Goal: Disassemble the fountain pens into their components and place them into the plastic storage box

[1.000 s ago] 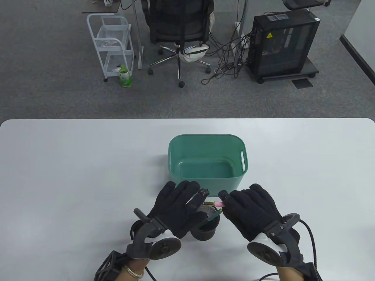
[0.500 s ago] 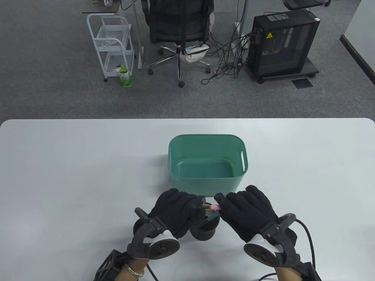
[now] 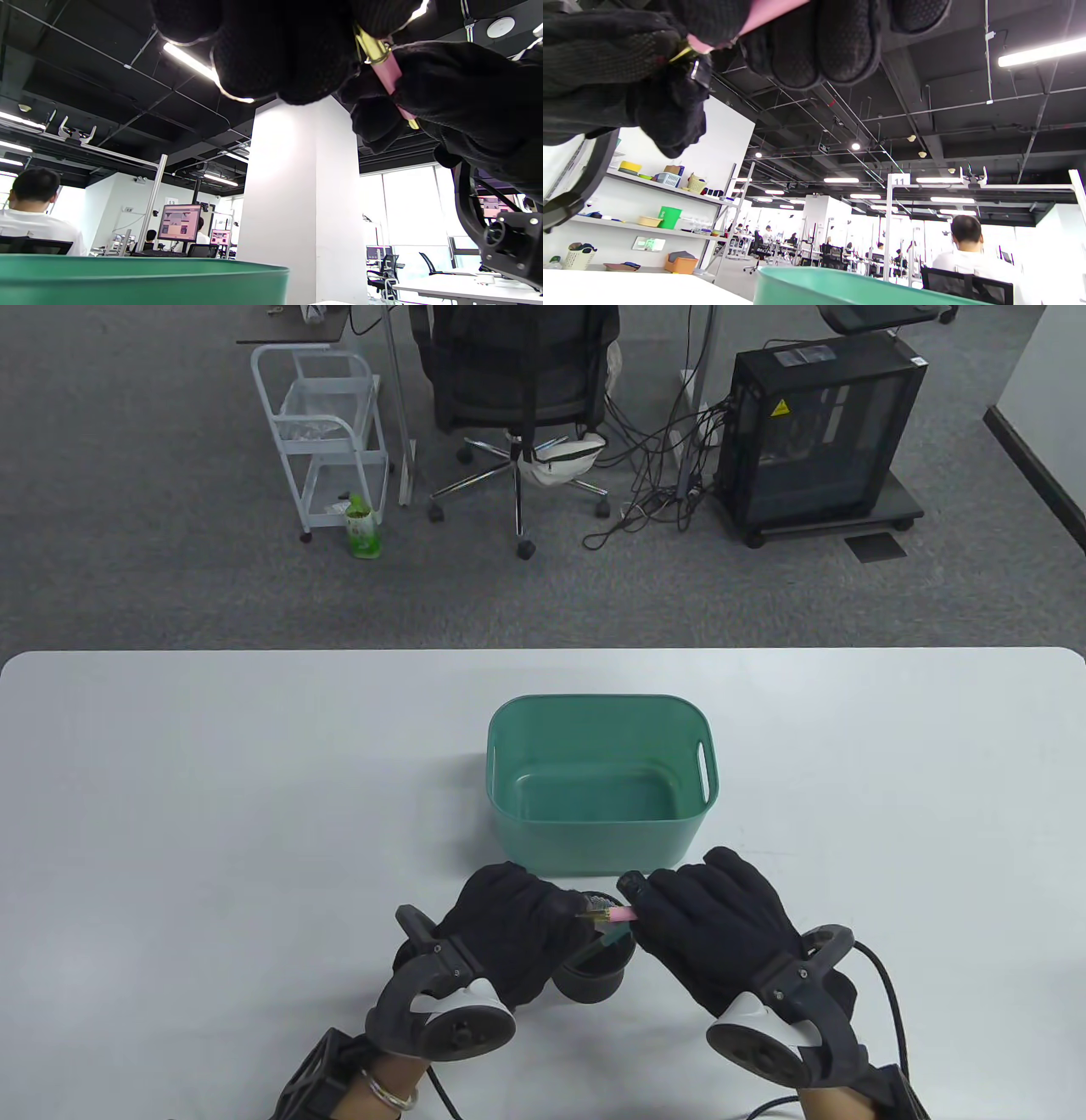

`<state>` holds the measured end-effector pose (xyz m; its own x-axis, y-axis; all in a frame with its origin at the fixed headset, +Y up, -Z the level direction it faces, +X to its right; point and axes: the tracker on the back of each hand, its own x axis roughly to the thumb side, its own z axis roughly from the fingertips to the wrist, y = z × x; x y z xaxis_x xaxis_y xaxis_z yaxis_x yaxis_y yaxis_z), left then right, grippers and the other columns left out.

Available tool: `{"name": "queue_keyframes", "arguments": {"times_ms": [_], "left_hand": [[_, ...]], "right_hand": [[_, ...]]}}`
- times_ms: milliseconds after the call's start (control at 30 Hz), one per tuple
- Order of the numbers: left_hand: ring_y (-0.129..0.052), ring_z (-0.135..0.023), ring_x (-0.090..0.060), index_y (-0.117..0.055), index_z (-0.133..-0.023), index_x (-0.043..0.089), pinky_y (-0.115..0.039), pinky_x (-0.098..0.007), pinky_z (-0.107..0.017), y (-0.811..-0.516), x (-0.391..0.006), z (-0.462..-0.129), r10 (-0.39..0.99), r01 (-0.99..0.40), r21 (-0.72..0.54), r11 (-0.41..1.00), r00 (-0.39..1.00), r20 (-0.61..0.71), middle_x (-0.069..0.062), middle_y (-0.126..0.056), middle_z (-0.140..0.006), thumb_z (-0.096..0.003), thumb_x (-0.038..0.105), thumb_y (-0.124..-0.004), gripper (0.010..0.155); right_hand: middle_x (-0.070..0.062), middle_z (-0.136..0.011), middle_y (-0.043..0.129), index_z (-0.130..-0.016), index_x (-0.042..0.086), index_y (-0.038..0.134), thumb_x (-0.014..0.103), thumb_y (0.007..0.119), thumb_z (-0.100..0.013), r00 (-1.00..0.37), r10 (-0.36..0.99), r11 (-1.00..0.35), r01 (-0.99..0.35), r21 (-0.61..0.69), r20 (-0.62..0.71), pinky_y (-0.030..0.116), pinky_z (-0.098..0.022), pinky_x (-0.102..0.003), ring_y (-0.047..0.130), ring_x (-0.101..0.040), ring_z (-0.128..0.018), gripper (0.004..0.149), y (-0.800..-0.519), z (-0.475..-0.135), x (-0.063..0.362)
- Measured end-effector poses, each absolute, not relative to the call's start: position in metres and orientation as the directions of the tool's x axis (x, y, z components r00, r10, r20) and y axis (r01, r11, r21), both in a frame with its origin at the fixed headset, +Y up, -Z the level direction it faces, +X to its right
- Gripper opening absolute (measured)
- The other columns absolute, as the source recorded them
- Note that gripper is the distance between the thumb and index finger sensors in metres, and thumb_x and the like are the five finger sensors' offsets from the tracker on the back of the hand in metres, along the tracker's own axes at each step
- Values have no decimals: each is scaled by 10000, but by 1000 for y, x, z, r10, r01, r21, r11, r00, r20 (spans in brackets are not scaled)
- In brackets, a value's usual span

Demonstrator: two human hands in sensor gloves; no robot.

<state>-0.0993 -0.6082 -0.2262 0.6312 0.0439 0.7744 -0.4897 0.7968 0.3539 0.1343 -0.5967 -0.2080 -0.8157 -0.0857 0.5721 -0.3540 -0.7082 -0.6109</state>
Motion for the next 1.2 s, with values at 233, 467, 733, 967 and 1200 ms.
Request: {"name": "queue_keyframes", "arguments": {"times_ms": [233, 467, 733, 967, 1200], "left_hand": [[-926, -559, -182, -864, -814, 97, -706, -464, -663, -607, -102, -228, 93, -520, 295, 801, 595, 798, -15, -948, -637, -687, 401, -568, 443], [-933, -519, -179, -885, -772, 99, -720, -466, -637, -608, -103, -232, 184, -574, 212, 791, 553, 812, -9, -955, -591, -693, 401, -551, 458], [-952, -631, -224, -872, -885, 126, -695, -491, -674, -607, -105, -231, 168, -564, 256, 785, 592, 788, -28, -986, -707, -693, 454, -572, 485], [-900, -822, -259, -723, -1066, 159, -630, -529, -756, -606, -107, -231, 160, -556, 279, 783, 613, 773, -71, -911, -937, -637, 561, -697, 588], [-894, -829, -237, -719, -1031, 171, -624, -517, -766, -606, -105, -228, 138, -552, 298, 779, 614, 778, -51, -894, -953, -638, 521, -733, 526]], "right_hand": [[92, -823, 888, -907, 294, 861, 463, 719, -531, -804, -101, -678, -375, -632, 585, 629, -751, -448, 874, -119, -746, 436, -599, -206, 132], [71, -836, 865, -902, 308, 835, 459, 743, -523, -813, -137, -643, -362, -675, 567, 621, -760, -440, 856, -108, -764, 418, -599, -203, 130], [71, -836, 870, -906, 313, 837, 469, 743, -524, -812, -124, -651, -367, -664, 570, 622, -758, -449, 862, -105, -761, 423, -597, -203, 133], [107, -836, 869, -909, 317, 833, 473, 737, -526, -812, -125, -655, -364, -662, 570, 624, -757, -452, 864, -106, -762, 425, -598, -204, 133], [106, -838, 868, -912, 318, 831, 476, 733, -527, -816, -126, -655, -358, -665, 564, 625, -756, -452, 865, -107, -762, 427, -598, -205, 135]]}}
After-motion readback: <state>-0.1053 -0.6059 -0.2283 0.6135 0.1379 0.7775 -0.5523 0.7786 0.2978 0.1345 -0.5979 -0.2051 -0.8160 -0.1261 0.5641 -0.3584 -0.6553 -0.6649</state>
